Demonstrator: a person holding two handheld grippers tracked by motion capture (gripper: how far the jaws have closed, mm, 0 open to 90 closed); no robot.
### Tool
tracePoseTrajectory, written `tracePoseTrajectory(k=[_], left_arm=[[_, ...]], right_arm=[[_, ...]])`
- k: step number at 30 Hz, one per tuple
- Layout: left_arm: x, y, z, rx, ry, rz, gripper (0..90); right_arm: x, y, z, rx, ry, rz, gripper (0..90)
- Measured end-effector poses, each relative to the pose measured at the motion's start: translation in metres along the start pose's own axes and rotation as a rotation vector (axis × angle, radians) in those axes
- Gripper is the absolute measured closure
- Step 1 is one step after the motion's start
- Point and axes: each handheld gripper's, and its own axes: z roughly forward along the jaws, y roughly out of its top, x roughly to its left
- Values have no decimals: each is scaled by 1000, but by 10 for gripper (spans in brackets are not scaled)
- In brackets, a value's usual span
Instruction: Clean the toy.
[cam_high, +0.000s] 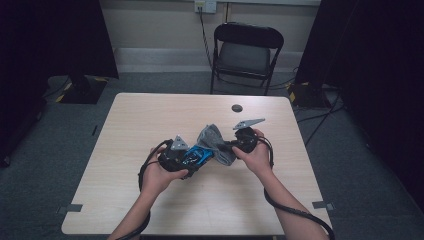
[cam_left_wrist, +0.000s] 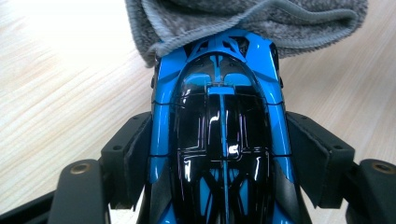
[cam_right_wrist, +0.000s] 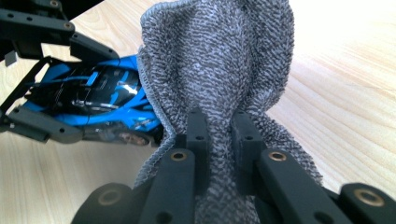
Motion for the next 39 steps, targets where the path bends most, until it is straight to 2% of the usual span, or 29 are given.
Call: tracePoseTrajectory(k=[15, 33, 39], left_arm=[[4, -3, 0, 4, 24, -12, 282], [12, -7, -2, 7, 44, -38, 282], [15, -9, -1, 8, 50, -47, 282]], right_arm=[[7, -12, -3, 0, 40, -13, 806], [21, -30, -7, -8, 107, -31, 806], [26, -35, -7, -1, 144, -30, 804]])
